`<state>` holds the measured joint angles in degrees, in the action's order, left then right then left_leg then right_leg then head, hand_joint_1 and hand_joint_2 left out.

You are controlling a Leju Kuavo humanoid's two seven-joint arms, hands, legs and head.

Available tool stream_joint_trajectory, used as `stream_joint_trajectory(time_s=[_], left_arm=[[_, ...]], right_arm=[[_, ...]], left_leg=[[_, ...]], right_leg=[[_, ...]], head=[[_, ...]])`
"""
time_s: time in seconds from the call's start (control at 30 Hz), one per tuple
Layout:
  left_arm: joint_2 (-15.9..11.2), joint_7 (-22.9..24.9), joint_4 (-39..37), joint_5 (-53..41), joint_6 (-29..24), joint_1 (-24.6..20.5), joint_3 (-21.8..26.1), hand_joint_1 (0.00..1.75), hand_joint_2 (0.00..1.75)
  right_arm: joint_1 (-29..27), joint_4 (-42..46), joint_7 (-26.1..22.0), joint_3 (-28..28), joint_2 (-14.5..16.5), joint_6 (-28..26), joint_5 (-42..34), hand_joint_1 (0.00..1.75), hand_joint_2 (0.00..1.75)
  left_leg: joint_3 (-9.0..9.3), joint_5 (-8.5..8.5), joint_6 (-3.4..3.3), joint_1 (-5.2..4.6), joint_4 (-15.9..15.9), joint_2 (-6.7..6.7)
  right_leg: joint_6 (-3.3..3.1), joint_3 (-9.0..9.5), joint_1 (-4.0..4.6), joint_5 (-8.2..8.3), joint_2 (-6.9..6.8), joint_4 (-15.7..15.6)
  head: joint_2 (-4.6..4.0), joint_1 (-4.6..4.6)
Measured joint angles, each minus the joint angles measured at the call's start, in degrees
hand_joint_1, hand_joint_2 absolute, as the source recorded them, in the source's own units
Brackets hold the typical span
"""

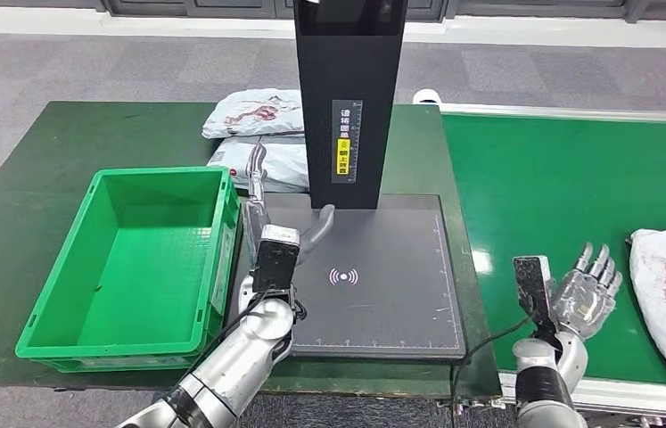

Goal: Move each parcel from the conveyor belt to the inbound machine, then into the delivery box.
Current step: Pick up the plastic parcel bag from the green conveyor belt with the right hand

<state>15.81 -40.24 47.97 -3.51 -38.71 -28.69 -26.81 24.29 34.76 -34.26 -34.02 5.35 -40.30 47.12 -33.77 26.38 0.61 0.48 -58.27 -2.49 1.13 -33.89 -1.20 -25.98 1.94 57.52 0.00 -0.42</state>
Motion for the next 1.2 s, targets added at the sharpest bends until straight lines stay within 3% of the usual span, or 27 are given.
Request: stream_joint_trajectory(time_s=[0.2,0.6,0.67,0.8,0.87,1.2], left_arm=[[-0.03,0.00,0.14,-0.14,-0.13,0.07,0.90,0.00,1.75],[-0.05,0.00,0.54,-1.69,-1.13,0.54,1.13,0.00,1.75],[-0.17,0.00,0.82,-1.53,-1.17,0.78,1.13,0.00,1.75],[-0.59,0.00,1.49,-0.77,-1.02,0.99,1.13,0.00,1.75],[-0.72,0.00,1.64,-0.62,-0.78,0.99,1.13,0.00,1.75],[-0.79,0.00,1.71,-0.61,0.42,0.98,1.14,0.00,1.75]], right_arm=[[0.01,-1.49,0.68,-6.60,-0.47,0.01,2.73,0.00,1.75],[0.21,-3.60,2.07,-10.39,-1.09,0.29,4.61,0.00,1.75],[0.66,-5.27,0.89,-11.47,-1.57,2.86,1.59,0.00,1.75],[1.75,-8.43,-0.54,-14.38,-2.61,15.91,-9.28,0.00,1.75],[2.14,-9.32,-0.74,-15.66,-2.98,19.80,-12.83,0.00,1.75],[1.76,-9.80,-2.67,-17.04,-4.25,16.32,-17.08,0.00,1.75]], left_leg=[[0.00,-0.01,0.00,0.01,0.00,0.02],[-0.01,-0.01,-0.01,0.00,0.00,-0.01],[-0.01,-0.01,-0.01,0.00,0.00,0.03],[-0.01,-0.01,-0.02,0.00,0.00,0.05],[-0.01,-0.02,-0.02,0.00,0.00,0.03],[-0.01,-0.01,-0.03,0.00,-0.01,0.04]], right_leg=[[0.00,0.01,-0.01,0.00,0.00,0.00],[0.00,0.02,-0.02,0.00,0.01,0.00],[0.00,0.01,-0.02,0.00,0.02,0.00],[0.00,0.01,-0.02,0.00,0.02,0.00],[0.00,0.01,-0.02,0.00,0.02,0.00],[0.00,0.00,-0.02,0.00,0.03,0.00]], head=[[0.00,0.01],[0.00,0.01],[0.00,0.01],[0.00,0.01],[0.00,0.01],[0.00,0.01]])
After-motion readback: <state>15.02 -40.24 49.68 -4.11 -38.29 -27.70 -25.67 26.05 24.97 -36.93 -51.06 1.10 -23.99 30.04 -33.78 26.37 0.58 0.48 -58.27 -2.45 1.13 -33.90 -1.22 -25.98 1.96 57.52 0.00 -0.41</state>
